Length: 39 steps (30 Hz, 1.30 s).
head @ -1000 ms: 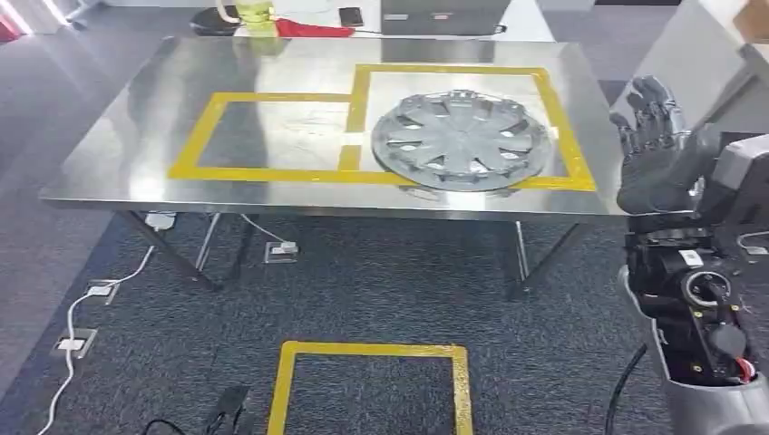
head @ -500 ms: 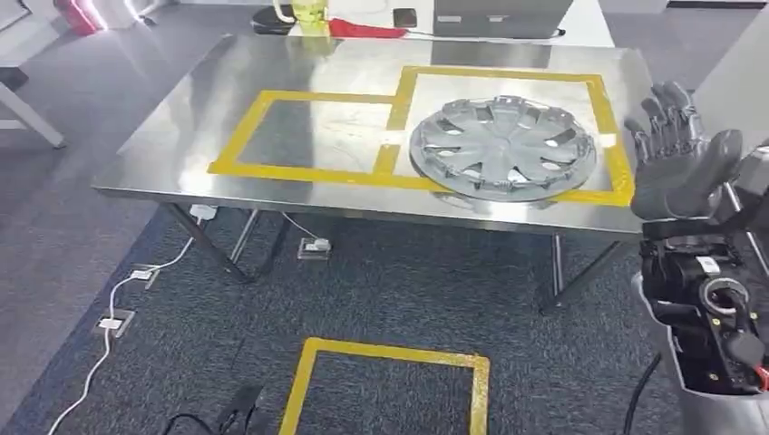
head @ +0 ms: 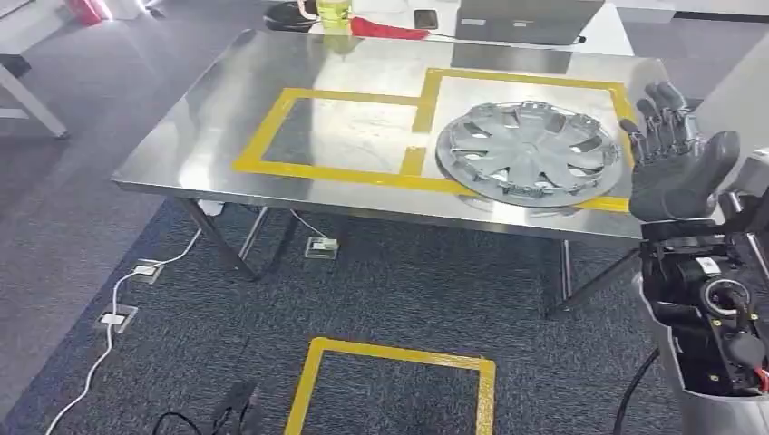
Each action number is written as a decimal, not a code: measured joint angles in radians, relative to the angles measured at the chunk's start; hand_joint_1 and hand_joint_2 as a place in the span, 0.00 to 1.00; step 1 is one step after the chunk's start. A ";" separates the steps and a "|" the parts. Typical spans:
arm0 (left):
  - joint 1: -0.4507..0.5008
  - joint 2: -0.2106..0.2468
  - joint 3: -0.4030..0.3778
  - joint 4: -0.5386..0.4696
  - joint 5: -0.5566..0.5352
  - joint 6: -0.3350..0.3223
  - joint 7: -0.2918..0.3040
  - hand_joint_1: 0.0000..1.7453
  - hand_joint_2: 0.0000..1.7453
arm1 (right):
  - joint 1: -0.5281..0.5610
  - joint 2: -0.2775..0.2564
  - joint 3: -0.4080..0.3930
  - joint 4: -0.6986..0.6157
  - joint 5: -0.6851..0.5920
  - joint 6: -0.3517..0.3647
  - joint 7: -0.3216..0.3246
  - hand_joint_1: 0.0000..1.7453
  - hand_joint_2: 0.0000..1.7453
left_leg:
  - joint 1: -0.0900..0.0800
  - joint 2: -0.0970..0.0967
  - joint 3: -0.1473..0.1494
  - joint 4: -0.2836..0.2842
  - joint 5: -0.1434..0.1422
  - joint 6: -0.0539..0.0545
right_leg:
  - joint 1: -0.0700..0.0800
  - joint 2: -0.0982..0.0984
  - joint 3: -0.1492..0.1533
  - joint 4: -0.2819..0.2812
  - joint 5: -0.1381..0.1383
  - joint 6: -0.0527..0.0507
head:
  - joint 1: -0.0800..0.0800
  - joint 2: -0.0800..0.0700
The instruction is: Take the parts from the cabinet and place them on the table.
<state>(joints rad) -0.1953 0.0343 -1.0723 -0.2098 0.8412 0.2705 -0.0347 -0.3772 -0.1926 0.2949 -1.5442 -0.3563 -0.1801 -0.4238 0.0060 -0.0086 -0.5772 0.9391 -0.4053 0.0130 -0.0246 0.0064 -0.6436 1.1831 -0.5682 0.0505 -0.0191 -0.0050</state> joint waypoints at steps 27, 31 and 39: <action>0.001 0.001 0.000 0.000 0.000 0.000 0.000 0.00 0.00 | 0.002 -0.004 0.003 0.000 -0.007 0.001 -0.001 0.00 0.00 | 0.004 0.002 0.010 0.000 -0.008 -0.015 | -0.001 0.015 0.098 -0.229 0.129 -0.001 | -0.016 0.000; 0.002 0.001 0.000 0.000 0.000 0.000 0.000 0.00 0.00 | 0.001 -0.005 0.004 0.000 -0.008 0.001 -0.001 0.00 0.00 | 0.000 0.005 0.013 -0.003 -0.008 0.001 | -0.001 0.002 -0.019 0.041 -0.011 0.003 | 0.003 0.000; 0.002 0.001 0.000 0.000 -0.001 -0.003 0.000 0.00 0.00 | 0.002 -0.005 0.004 0.000 -0.013 0.000 -0.005 0.00 0.00 | -0.010 0.004 0.020 0.008 -0.021 -0.013 | 0.009 -0.007 0.089 -0.217 0.135 -0.016 | 0.009 0.000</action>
<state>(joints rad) -0.1931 0.0351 -1.0719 -0.2098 0.8404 0.2674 -0.0347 -0.3755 -0.1972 0.2987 -1.5438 -0.3689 -0.1797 -0.4292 -0.0035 -0.0049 -0.5576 0.9475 -0.4263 -0.0004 -0.0154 -0.0004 -0.5547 0.9666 -0.4332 0.0342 -0.0102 -0.0050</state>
